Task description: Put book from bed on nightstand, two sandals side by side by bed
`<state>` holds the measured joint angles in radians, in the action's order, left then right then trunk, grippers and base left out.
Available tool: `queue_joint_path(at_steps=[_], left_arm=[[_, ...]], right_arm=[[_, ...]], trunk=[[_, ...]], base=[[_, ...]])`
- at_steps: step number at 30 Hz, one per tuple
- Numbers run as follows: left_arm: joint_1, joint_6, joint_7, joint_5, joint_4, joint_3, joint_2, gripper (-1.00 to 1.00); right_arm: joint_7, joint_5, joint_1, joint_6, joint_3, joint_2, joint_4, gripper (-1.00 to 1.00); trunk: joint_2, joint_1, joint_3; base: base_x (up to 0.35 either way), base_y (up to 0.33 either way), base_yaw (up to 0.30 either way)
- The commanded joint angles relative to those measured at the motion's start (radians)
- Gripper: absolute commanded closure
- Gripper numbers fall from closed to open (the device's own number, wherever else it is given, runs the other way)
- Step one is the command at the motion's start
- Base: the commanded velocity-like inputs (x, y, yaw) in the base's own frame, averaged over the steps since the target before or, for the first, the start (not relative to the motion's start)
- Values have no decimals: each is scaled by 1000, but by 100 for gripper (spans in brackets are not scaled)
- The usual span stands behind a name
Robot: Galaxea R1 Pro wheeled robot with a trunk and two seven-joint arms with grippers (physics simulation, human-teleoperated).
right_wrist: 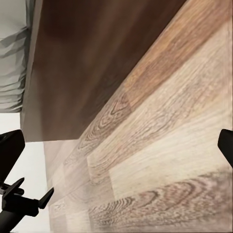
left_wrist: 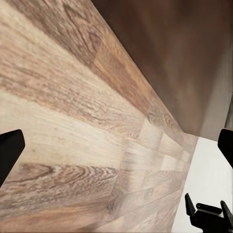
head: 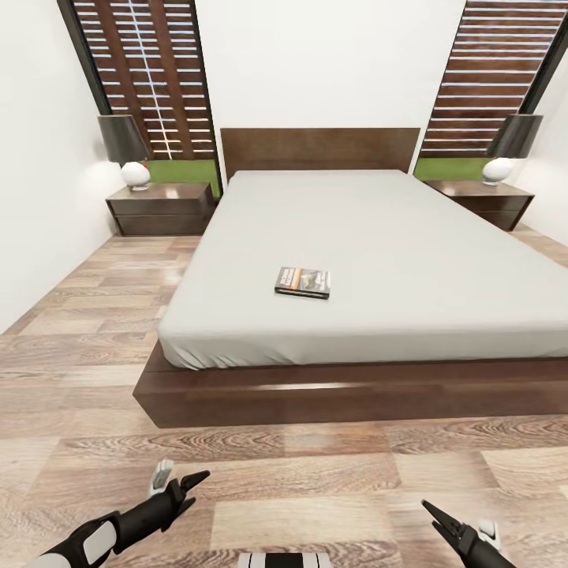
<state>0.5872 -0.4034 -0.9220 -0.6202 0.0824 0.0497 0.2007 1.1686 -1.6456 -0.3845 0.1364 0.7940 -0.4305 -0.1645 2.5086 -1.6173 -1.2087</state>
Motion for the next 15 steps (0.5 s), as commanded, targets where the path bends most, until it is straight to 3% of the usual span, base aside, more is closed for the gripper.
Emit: queue_joint_path(at_steps=[1, 8, 15], left_arm=[[0, -12, -6, 1, -2, 5, 1, -100], [0, -17, -15, 5, -15, 5, 6, -100], [0, -11, -13, 6, -34, 5, 7, -100]], right_arm=[[-11, -11, -1, 11, 6, 0, 0, -100], [-116, -15, -1, 14, 4, 1, -12, -100], [-159, -7, 0, 17, 3, -1, -73, -100]], trunk=[[0, 0, -1], [0, 0, -1], [0, 0, -1]], base=[[0, 0, 0], [0, 0, 0], [0, 0, 0]])
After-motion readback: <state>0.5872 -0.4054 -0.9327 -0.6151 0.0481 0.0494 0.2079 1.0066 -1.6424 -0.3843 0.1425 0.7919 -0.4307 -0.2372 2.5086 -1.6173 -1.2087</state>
